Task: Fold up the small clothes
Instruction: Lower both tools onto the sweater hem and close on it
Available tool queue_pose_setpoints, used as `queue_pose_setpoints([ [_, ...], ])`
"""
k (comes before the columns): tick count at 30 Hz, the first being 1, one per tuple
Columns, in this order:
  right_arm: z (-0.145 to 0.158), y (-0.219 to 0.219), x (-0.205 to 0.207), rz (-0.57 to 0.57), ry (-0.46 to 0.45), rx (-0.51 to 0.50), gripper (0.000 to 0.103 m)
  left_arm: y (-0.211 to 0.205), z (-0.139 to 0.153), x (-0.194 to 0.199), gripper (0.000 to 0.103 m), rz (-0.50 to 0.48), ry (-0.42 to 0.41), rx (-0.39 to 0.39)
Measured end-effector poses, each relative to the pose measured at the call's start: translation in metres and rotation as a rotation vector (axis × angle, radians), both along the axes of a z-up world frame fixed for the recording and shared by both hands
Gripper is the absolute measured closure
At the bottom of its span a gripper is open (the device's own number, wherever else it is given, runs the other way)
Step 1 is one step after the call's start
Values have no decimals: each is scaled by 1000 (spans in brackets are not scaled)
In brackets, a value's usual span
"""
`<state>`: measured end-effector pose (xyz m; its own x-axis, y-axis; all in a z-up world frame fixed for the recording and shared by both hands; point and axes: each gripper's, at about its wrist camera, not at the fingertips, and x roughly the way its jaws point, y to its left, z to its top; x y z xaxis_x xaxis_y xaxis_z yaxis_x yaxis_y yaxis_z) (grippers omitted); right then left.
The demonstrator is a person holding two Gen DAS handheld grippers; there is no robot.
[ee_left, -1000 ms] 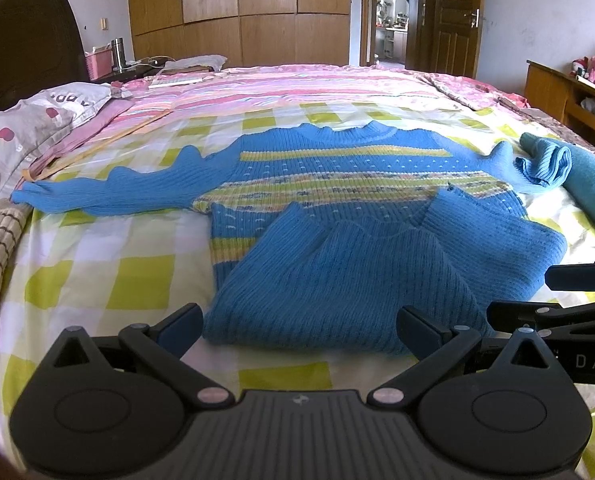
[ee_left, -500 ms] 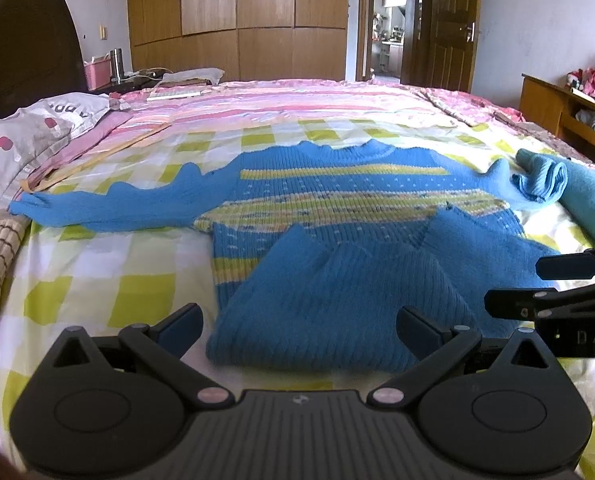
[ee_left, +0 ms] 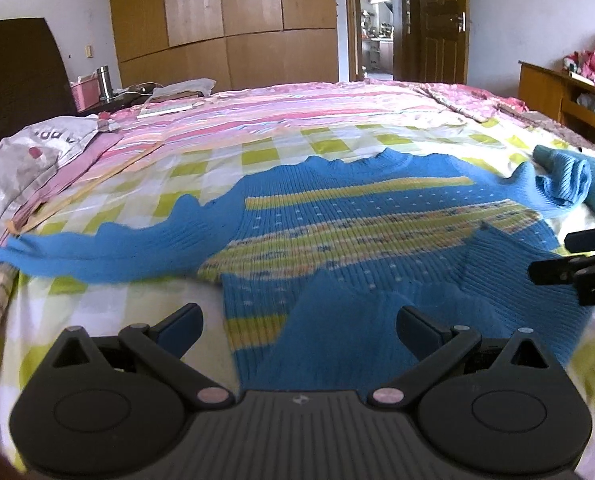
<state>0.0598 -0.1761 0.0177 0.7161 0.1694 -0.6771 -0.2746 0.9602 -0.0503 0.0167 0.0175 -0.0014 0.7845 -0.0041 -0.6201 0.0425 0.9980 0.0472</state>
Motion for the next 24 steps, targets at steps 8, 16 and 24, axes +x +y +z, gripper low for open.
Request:
queue_pose_setpoints([
  [8,-15,-14,28,25,49,-5,39,1,-7,22,4,-48,40,-5],
  [16,-21,-5,44,96,94,19,53,16,-12,31,49,-41,102,-66],
  [24,-15,-1,50,124,115,46,93,20,-12,35,91,-86,129,-122],
])
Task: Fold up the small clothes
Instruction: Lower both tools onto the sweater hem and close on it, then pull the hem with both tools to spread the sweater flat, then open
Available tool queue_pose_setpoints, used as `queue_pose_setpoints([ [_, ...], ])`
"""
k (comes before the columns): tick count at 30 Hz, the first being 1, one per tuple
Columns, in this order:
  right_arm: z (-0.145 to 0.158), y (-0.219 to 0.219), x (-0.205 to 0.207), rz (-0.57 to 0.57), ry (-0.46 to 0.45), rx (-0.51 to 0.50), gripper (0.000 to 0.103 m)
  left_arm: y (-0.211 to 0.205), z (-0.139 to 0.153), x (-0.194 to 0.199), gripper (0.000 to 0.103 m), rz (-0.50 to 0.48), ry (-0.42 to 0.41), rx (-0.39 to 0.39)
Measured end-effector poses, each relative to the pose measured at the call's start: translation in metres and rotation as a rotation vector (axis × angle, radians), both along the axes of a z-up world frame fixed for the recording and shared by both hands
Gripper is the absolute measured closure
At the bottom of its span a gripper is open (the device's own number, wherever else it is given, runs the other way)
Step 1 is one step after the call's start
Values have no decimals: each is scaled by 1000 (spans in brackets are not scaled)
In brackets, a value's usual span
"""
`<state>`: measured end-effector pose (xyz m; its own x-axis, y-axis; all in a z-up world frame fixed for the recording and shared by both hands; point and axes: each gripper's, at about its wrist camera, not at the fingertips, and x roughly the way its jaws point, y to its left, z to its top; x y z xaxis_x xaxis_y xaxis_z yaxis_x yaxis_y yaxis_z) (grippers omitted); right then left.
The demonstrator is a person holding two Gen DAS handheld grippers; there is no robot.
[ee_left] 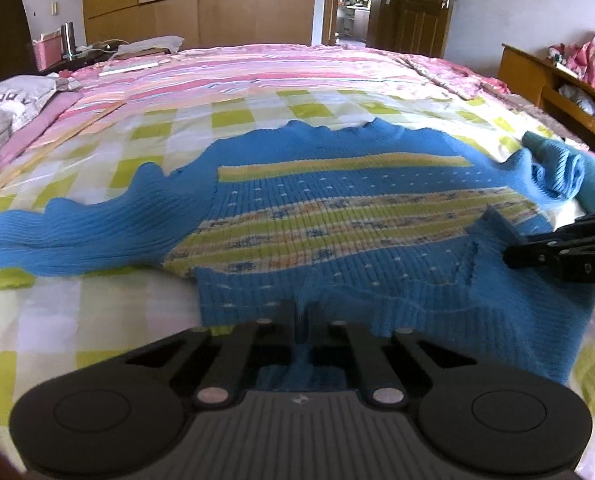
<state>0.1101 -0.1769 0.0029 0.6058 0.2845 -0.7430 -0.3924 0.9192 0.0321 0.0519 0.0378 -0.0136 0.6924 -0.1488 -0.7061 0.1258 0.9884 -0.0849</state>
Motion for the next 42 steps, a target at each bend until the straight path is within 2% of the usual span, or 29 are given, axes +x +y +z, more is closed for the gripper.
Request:
queue_pose_setpoints([
  [1,2,-1,-1,1,1,9,96,0,2,-2,91,-3,-3,-9],
  [7,24,-11,-27,29,-21,86,97,3,19,-25,92,-45,-24,-73],
  [16,69,-33,-106,132,-62,131,97,12,39,-93,92,-105,-49,-138],
  [19,72,-41,-134,159,-66,94,97,16,41,-118,92,-104,-40,-147],
  [26,60,-58,-174,172,-35,2,98,26,41,-166,92,-55,-17,-113],
  [29,53,-62,-188,180,-32,-66,99,28,45,-176,92,-43,-21,-102],
  [37,39,-65,-213,220,16,-221,97,15,48,-194,92,-89,21,-2],
  [40,44,-66,-221,216,-7,-223,95,15,52,-203,92,-79,9,-2],
  [42,50,-65,-222,201,-29,-184,93,17,57,-204,92,-66,-10,-28],
])
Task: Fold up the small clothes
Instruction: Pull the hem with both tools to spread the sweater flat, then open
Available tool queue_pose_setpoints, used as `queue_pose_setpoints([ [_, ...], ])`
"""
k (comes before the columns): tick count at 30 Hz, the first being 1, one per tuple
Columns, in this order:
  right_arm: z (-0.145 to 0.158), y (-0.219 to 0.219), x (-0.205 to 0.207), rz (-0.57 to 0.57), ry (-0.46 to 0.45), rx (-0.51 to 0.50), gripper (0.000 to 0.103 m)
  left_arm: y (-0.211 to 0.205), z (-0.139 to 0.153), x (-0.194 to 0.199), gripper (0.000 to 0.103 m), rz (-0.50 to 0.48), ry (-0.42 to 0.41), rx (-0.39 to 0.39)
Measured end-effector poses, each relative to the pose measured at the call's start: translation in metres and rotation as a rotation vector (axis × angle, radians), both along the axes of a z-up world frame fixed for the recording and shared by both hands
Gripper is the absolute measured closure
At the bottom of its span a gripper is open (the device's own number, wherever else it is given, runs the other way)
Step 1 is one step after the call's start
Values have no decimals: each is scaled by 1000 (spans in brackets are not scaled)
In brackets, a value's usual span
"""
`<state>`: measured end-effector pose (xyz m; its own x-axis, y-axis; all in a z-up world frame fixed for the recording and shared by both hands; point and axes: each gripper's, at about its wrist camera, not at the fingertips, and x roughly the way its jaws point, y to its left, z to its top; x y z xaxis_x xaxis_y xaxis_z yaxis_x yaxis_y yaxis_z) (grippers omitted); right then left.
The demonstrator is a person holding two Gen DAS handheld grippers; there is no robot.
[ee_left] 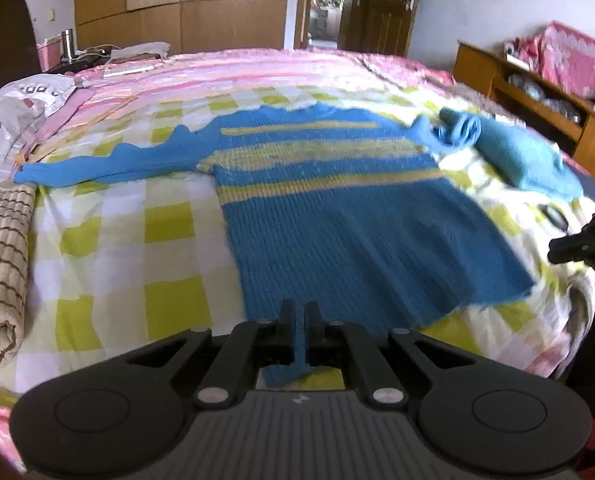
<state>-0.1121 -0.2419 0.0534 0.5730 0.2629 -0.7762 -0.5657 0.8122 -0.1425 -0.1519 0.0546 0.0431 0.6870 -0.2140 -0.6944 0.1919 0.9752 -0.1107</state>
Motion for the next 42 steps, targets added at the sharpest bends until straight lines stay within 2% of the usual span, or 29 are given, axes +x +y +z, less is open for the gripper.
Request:
queue_pose_setpoints([
  [5,1,14,16,-45,-25,100,93,-18,-7,23,91,12,-6,-66],
  [10,-28,20,43,-120,28,68,93,-45,-30,50,90,37,80,-12],
  [14,-51,2,54,-227,108,4,92,-44,-47,57,90,92,174,41],
  [19,-55,-18,57,-276,125,2,90,-39,-50,55,90,114,240,64],
  [21,-55,-21,57,-272,112,-17,89,-39,-50,50,90,113,247,92],
  [24,-54,-26,55,-287,116,-18,89,-37,-48,47,90,118,248,90],
  [29,-47,-34,51,-333,126,45,88,-41,-33,44,90,109,185,56],
  [34,-31,-32,39,-363,41,96,84,-53,-23,48,82,84,102,60],
  [37,-28,-25,34,-352,-16,71,83,-58,-30,55,81,73,109,42],
  [42,-33,-20,39,-359,15,116,83,-63,-49,58,81,75,175,34],
])
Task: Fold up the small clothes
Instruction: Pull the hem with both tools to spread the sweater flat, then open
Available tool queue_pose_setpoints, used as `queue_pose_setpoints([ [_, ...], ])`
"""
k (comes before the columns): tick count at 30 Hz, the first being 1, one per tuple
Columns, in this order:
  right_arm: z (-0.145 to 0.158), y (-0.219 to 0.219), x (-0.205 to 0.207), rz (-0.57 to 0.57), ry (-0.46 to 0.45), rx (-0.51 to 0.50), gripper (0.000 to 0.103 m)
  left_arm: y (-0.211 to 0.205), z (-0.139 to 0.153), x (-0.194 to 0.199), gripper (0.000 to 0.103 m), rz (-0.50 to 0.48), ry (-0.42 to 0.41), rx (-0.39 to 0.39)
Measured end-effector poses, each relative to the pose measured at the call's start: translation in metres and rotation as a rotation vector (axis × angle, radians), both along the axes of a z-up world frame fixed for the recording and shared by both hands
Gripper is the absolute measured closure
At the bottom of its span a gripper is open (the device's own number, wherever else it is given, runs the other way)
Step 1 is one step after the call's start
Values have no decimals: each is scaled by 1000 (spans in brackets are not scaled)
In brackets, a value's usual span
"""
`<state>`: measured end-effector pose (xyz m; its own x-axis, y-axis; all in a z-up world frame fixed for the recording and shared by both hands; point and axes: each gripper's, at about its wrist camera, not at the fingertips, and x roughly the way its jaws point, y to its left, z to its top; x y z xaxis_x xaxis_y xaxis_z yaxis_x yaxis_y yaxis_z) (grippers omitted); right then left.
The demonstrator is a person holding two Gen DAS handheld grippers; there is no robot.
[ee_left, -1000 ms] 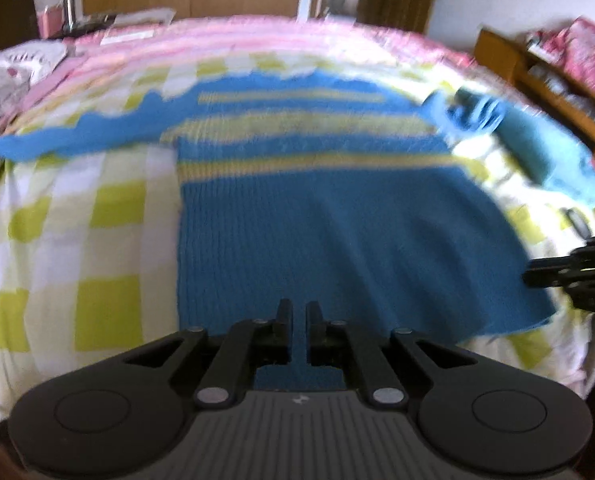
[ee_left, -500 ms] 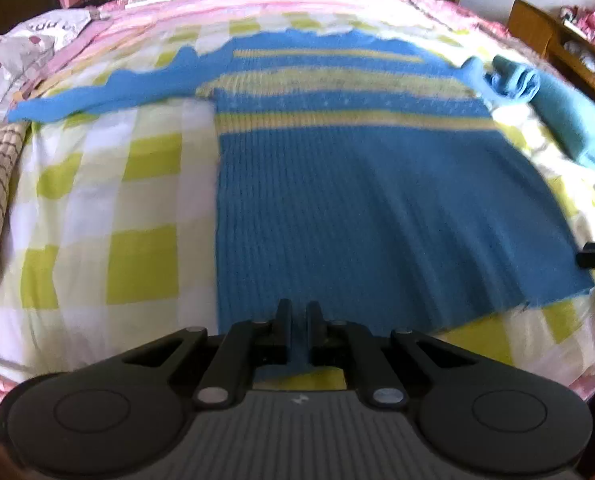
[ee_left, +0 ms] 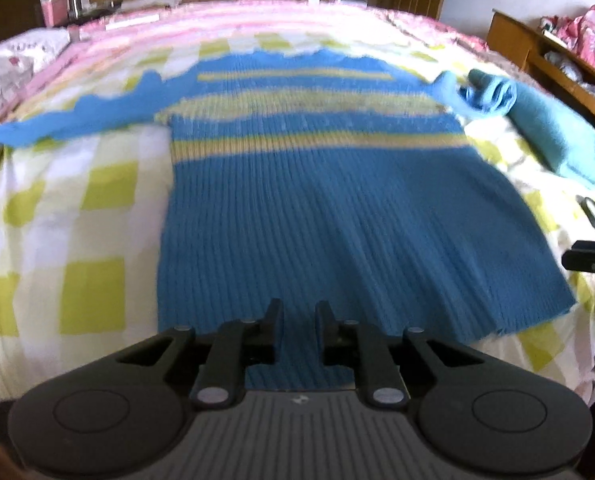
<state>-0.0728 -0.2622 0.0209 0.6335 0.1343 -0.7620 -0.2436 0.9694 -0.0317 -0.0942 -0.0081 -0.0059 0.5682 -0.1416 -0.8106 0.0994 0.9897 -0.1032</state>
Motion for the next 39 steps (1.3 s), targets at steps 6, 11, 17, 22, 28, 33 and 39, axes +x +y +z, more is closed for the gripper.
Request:
queue_pose_setpoints([
  [6,-22,9,10,-14,73,-28,82,0,-3,-4,76,-5,0,-21],
  [11,-16,7,7,-25,59,-4,82,-6,6,-1,76,-26,-35,-43],
  [17,-21,16,13,-1,59,6,81,-17,10,9,71,-57,-59,-64],
  [22,-25,21,11,16,46,-26,81,-21,-5,8,71,-69,-19,-43],
  [28,-18,18,10,14,30,6,81,-20,-1,6,71,-52,-24,-40],
  [33,-26,20,12,35,54,-2,81,-19,5,5,70,-39,-12,-20],
  [39,-13,16,10,55,26,43,81,-28,22,16,69,-73,-43,-24],
])
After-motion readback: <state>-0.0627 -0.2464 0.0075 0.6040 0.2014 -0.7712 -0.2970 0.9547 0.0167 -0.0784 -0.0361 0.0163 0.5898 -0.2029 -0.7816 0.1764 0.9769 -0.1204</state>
